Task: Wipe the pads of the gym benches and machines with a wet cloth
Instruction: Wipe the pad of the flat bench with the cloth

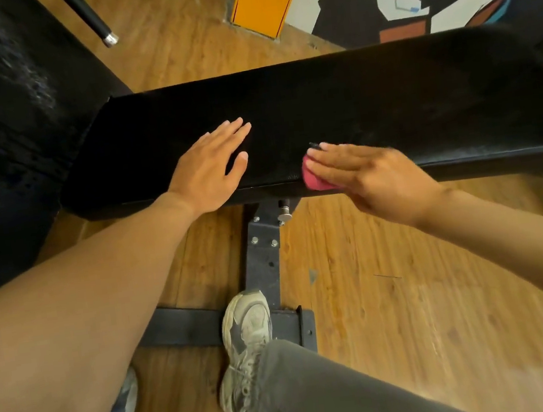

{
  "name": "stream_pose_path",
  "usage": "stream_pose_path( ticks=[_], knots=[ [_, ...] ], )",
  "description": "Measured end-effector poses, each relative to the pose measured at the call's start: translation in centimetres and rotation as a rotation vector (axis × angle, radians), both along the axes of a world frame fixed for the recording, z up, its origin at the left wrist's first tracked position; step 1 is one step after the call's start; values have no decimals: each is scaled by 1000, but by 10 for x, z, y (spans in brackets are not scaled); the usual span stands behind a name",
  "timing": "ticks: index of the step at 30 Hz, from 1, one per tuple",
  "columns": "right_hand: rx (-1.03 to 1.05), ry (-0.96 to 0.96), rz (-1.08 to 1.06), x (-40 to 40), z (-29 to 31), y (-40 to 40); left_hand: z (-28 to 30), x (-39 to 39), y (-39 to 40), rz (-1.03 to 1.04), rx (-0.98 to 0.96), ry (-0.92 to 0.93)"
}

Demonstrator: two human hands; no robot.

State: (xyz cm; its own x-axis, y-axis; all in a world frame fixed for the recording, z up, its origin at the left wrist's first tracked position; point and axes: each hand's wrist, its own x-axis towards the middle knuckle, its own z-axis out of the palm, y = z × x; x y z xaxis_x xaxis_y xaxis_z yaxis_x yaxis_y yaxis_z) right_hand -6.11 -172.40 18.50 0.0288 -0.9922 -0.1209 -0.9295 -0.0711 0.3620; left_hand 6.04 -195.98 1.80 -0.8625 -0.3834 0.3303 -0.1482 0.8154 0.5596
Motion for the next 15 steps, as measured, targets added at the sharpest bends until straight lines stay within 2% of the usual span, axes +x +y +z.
stream_pose_path(
  ticks=[3,6,10,15],
  knots=[
    [-134,-101,-342,-28,35,10,2,-1,1,1,-1,-10],
    [-191,-113,-546,-57,59,15,3,0,0,4,3,-18],
    [-177,-168,-527,-45,42,-1,3,0,1,6,-8,-15],
    [-38,-355,-347,-10,18,-18,1,-2,0,10,-13,-12]
  ],
)
